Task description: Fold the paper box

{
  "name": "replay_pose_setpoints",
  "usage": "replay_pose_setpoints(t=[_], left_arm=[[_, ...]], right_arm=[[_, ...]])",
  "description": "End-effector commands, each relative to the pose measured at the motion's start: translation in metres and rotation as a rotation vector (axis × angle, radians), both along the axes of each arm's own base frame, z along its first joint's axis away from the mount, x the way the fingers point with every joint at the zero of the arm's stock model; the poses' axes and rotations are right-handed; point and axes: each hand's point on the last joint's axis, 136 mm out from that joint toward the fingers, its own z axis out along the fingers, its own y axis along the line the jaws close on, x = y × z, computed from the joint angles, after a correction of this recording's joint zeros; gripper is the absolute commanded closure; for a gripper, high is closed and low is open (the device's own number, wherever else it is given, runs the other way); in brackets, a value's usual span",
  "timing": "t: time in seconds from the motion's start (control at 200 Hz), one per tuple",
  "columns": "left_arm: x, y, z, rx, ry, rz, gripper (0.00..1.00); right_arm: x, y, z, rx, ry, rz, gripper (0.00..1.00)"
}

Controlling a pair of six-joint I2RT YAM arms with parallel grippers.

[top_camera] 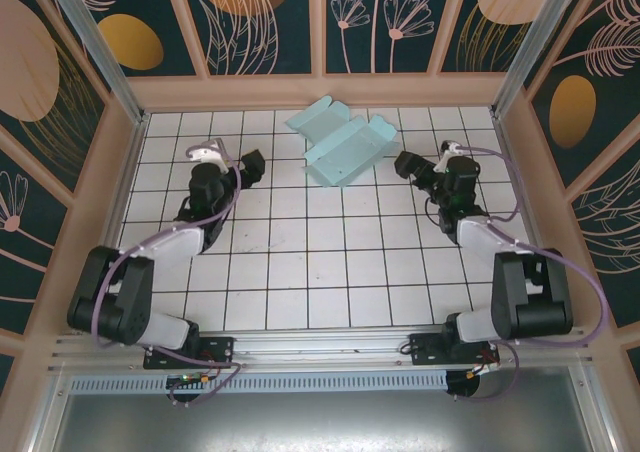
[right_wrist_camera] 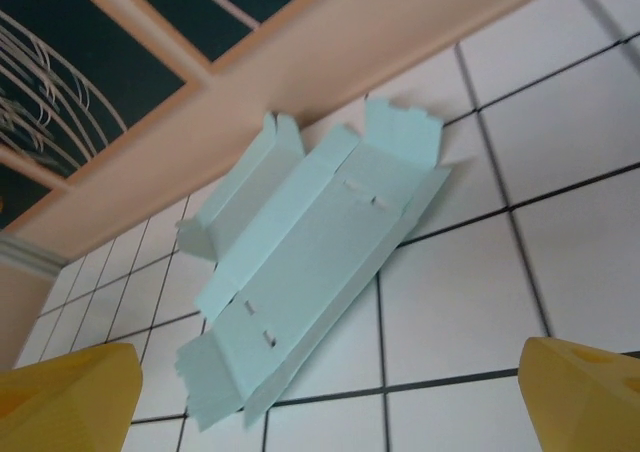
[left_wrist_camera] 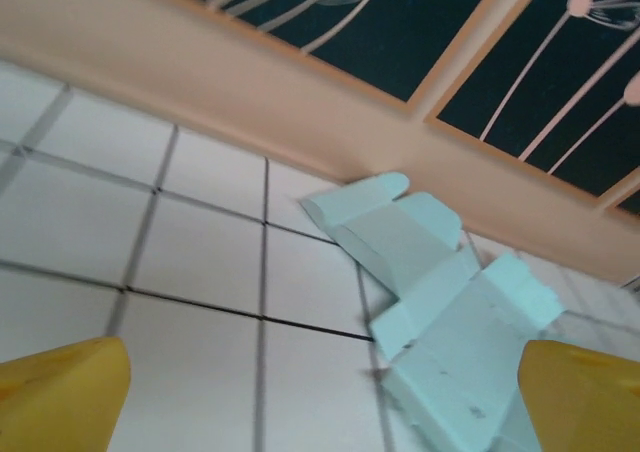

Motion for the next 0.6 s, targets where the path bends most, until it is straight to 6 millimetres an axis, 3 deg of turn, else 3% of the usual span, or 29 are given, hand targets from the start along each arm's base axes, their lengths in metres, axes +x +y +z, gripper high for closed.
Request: replay_pose_setpoints(t=[0.0,0.16,0.195,0.24,0.325,0.435,0.596], left_arm=[[0.004,-0.022,-0.038,-0.322,0.24,0.043,0.01],[0.018,-0.063,-0.057,-0.454,0.372,0.009,0.04],[0.023,-0.071,-0.072,-0.456,0.423,0.006,0.05],[0.026,-0.082,-0.081,-0.459,0.466,-0.013,0.1],[0.041,-0.102,-0.081,-0.479,0.499,-0.046,0.21],[0.054,-0.113,-0.1,-0.495,0.573,-0.039,0.37],[0.065,-0.126,-0.123,-0.526,0.653,-0.037,0.43]], right_arm=[[0.005,0.022,0.005,0.059,0.022,0.059,0.03],[0.001,0.037,-0.004,0.088,0.046,0.101,0.04],[-0.001,0.037,-0.005,0.092,0.05,0.102,0.04],[-0.003,0.038,-0.008,0.095,0.056,0.103,0.04],[-0.009,0.037,-0.014,0.102,0.074,0.095,0.04],[-0.019,0.036,-0.021,0.117,0.091,0.089,0.04],[-0.029,0.031,-0.026,0.114,0.105,0.072,0.05]])
